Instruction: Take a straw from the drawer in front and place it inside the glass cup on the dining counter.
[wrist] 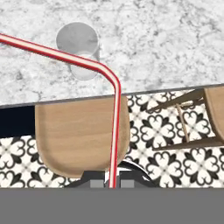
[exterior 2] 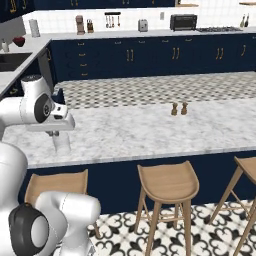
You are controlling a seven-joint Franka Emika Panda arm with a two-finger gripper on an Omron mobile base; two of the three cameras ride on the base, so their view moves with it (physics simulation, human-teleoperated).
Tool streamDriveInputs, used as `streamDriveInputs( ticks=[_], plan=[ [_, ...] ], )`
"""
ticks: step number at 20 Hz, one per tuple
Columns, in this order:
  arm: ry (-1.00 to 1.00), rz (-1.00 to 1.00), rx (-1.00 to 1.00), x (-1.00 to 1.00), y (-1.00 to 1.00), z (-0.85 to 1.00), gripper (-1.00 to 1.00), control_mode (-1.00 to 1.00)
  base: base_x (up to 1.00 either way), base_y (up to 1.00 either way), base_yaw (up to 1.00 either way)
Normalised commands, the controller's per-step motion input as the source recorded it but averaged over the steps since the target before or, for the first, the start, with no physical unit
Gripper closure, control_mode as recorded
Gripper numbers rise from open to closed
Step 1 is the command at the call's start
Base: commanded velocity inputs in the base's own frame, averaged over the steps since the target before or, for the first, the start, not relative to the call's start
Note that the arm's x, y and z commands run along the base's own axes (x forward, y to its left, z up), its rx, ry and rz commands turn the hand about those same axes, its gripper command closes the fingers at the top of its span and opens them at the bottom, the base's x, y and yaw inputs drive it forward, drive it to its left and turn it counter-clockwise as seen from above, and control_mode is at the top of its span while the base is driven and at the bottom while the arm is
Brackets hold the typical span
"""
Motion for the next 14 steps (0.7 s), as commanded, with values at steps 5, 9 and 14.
streamDriveInputs(
  ticks=[5,9,14],
  plan=[
    [0.01,0.00,-0.02,0.26,0.15,0.16,1.00,-1.00,0.00,0.00,0.00],
    [0.00,0.00,-0.36,0.00,0.03,0.34,1.00,-1.00,0.00,0.00,0.00],
    [0.00,0.02,-0.56,0.01,0.00,0.32,1.00,-1.00,0.00,0.00,0.00]
  ],
)
